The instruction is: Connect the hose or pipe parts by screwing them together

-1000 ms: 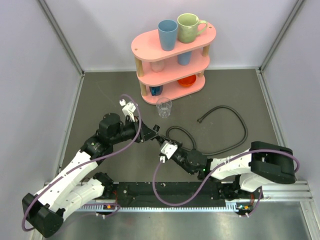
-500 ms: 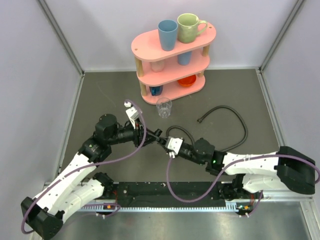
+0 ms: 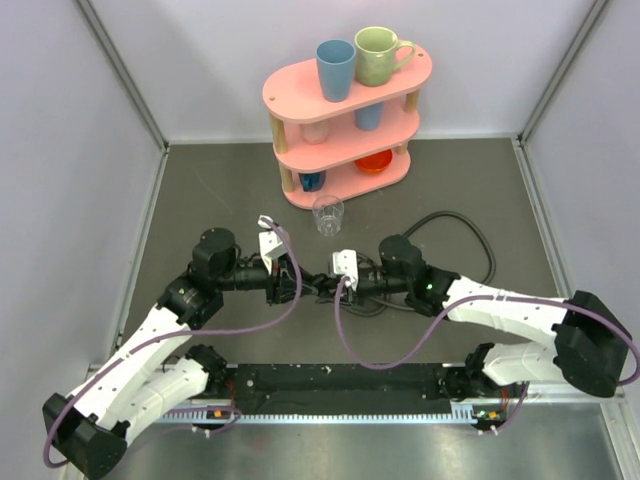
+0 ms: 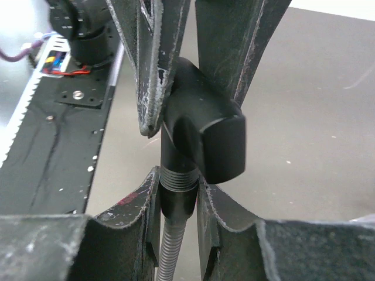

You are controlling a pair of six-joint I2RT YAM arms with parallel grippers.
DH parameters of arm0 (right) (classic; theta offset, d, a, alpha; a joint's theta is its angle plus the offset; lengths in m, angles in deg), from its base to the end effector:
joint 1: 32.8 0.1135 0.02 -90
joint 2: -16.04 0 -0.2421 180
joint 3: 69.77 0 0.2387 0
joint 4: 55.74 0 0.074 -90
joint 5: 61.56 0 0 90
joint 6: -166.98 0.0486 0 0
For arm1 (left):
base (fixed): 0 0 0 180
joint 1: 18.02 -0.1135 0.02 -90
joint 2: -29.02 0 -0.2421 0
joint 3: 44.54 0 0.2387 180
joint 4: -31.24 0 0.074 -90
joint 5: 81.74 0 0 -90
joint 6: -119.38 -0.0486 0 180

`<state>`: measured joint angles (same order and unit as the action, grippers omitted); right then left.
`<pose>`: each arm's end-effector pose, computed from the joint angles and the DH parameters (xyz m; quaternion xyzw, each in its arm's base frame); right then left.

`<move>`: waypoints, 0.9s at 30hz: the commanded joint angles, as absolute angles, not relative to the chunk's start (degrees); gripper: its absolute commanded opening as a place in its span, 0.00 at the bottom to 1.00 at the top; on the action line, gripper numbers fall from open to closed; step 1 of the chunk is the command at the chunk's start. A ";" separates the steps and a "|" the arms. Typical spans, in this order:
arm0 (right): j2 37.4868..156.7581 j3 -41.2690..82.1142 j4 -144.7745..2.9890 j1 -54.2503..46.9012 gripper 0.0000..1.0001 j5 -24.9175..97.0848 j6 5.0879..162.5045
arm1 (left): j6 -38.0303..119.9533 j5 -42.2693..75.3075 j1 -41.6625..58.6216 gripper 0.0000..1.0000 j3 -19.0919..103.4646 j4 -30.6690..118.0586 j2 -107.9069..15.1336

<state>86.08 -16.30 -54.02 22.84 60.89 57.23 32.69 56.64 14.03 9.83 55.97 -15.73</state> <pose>0.1350 0.2436 0.2435 -0.6001 0.4980 0.3911 0.4888 0.1384 -0.1295 0.2961 0.4211 0.6397 -0.4784 0.4296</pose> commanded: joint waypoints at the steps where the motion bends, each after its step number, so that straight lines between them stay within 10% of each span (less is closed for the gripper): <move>1: 87.67 -11.27 -52.10 21.26 0.00 77.12 59.92 | 25.26 62.75 15.11 0.00 9.31 53.09 -15.45; 8: 89.43 -10.03 -52.37 18.88 0.00 80.92 62.12 | 21.65 64.42 15.11 0.00 8.78 54.85 -15.45; 17: 83.46 -17.57 -51.23 18.70 0.52 68.28 62.75 | 40.08 53.54 15.11 0.00 6.76 45.55 -15.89; 27: 71.68 -26.55 -45.80 25.98 0.69 38.42 62.85 | 64.87 33.41 15.03 0.00 4.82 41.31 -9.22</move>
<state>75.53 -25.13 -52.30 20.45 57.70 64.56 52.08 42.72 14.97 4.98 48.80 -13.24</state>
